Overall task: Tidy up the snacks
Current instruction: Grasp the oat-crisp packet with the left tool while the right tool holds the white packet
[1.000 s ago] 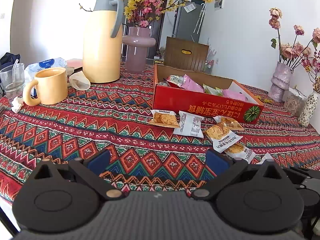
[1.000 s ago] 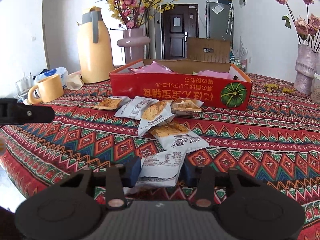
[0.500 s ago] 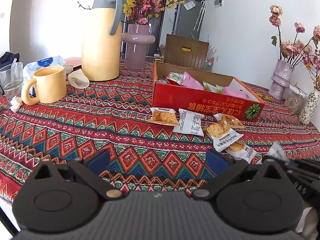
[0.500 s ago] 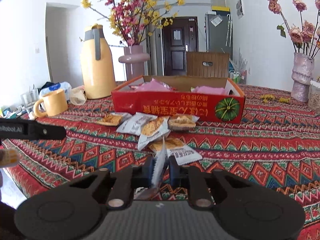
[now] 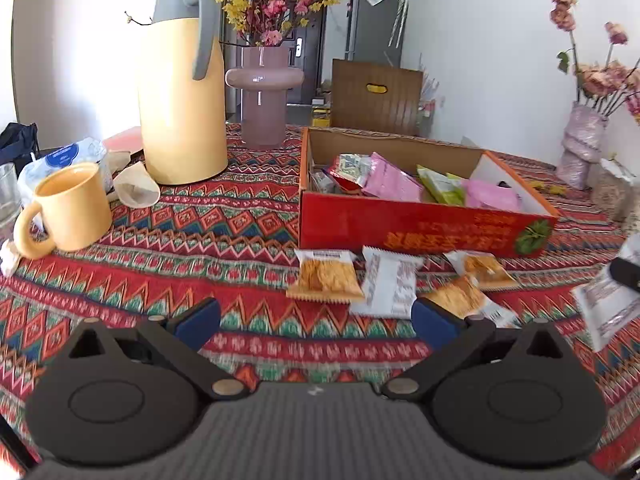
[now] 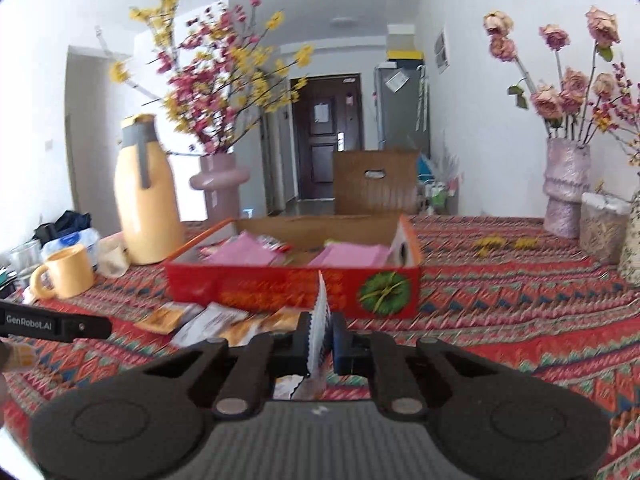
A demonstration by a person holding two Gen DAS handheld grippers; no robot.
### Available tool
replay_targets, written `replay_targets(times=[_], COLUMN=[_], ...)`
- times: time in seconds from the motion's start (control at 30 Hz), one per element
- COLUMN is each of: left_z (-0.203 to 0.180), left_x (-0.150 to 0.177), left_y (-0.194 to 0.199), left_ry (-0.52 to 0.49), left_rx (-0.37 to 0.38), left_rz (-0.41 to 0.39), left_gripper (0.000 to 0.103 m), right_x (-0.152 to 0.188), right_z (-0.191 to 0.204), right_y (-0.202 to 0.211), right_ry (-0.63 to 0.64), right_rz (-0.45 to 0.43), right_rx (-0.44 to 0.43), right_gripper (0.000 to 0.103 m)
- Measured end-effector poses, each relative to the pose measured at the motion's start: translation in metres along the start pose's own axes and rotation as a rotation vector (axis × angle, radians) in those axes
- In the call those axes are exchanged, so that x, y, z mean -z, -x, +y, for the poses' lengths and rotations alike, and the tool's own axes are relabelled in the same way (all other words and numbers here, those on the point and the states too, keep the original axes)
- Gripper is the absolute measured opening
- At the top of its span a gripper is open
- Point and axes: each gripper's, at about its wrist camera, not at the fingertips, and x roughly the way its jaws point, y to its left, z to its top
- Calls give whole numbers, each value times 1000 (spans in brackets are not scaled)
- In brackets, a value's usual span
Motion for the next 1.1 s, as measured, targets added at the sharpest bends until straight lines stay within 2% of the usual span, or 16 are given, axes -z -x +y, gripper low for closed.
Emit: replay_targets(times=[0.3,0.43,0.5,0.6,0.67,0.8,0.87,0.93,1.1], left_z=[-12,-13,-13,-10,-5,-4,-3,-5,-6], left_x=[-32,-36,-35,-31,-29,-27,-25,-25,-24], left_y=[-58,-83,-95,-110,-118,-120,-123,-122,-118], left_ry=[-20,-4,7,26,46,49,47,37,28], left_rx=[-56,-73,-83,-69,-38,-31,-25,-25,-8], left_rz=[48,71,77,84,113,109,125,119,105], left_gripper=[103,103,100,94,81,74,56,46,44], right_x=[-23,-25,-22,-15,-11,-7,-5,-4,-4], right_z=[-24,-28,-31,-34,-38,-41,-39,-37,-35], right_y=[-51,-71,-78,-85,-88,-92,-92,-92,-93], right_ry=[-11,-47,-72,-83,-98,-114,-108,-100,-93], right_rz=[-10,-16,-35,-50,-42,-33,-31,-28,-23], right_rx=[20,6,-7,-9,-6,-4,-8,-10,-12], right_gripper=[9,9,9,9,9,9,9,9,9])
